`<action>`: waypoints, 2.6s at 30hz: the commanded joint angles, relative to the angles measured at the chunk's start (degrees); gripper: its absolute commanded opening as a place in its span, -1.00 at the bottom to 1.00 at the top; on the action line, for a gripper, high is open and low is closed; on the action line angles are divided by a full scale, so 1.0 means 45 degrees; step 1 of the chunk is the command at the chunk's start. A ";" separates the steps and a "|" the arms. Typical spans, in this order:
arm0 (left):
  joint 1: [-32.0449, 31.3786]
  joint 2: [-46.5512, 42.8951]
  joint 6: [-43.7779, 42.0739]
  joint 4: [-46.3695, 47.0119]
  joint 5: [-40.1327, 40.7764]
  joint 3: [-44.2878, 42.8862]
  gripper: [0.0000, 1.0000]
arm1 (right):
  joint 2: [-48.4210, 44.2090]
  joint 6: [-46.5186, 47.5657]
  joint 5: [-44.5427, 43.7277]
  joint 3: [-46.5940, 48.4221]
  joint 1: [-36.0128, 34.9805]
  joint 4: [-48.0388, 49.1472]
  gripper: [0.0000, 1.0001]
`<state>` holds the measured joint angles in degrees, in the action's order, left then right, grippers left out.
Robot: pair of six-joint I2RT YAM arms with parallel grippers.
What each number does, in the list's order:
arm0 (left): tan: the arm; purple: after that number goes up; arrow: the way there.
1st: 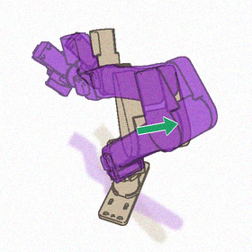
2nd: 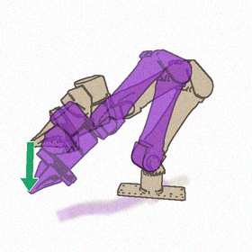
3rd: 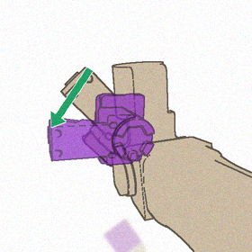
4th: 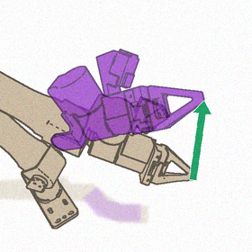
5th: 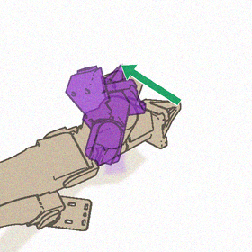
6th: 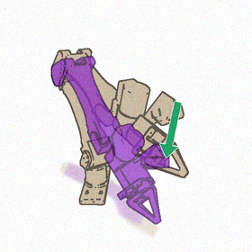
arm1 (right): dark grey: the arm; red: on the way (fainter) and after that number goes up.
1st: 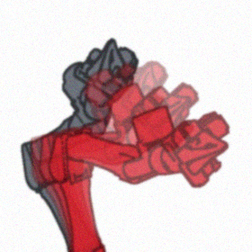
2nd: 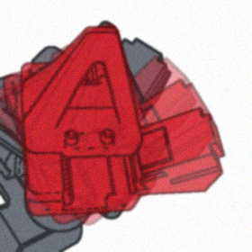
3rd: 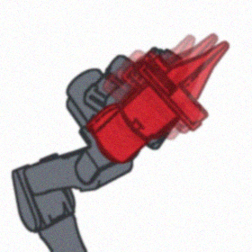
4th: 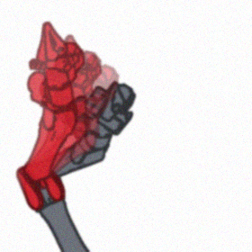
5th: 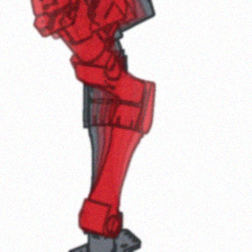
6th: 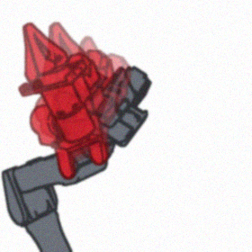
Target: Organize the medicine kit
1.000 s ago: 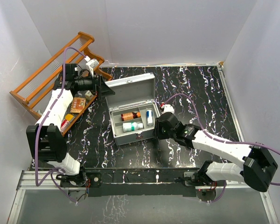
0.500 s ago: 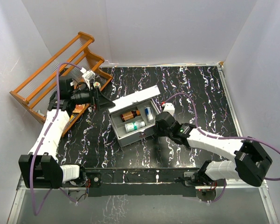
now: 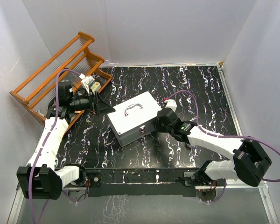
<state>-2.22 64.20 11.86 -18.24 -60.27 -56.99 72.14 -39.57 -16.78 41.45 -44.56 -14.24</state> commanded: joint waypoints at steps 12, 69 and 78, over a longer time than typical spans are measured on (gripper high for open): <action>-0.0054 0.2269 0.0805 -0.0236 0.2873 -0.1248 0.87 | -0.3100 -0.1264 0.3140 0.0260 0.0143 0.0619 0.15; -0.0484 0.2161 0.2200 0.0123 0.3677 0.2343 0.27 | -0.1387 0.5329 0.2860 -0.0120 0.1992 0.2738 0.04; -0.0488 0.2548 0.2331 0.0152 0.4176 0.2466 0.20 | -0.1497 0.5849 0.2919 -0.2255 0.1466 0.6273 0.04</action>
<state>-3.92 74.48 23.00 -15.55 -45.36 -47.66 65.95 -16.01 -2.09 32.51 -36.16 -0.08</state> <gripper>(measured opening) 0.615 0.523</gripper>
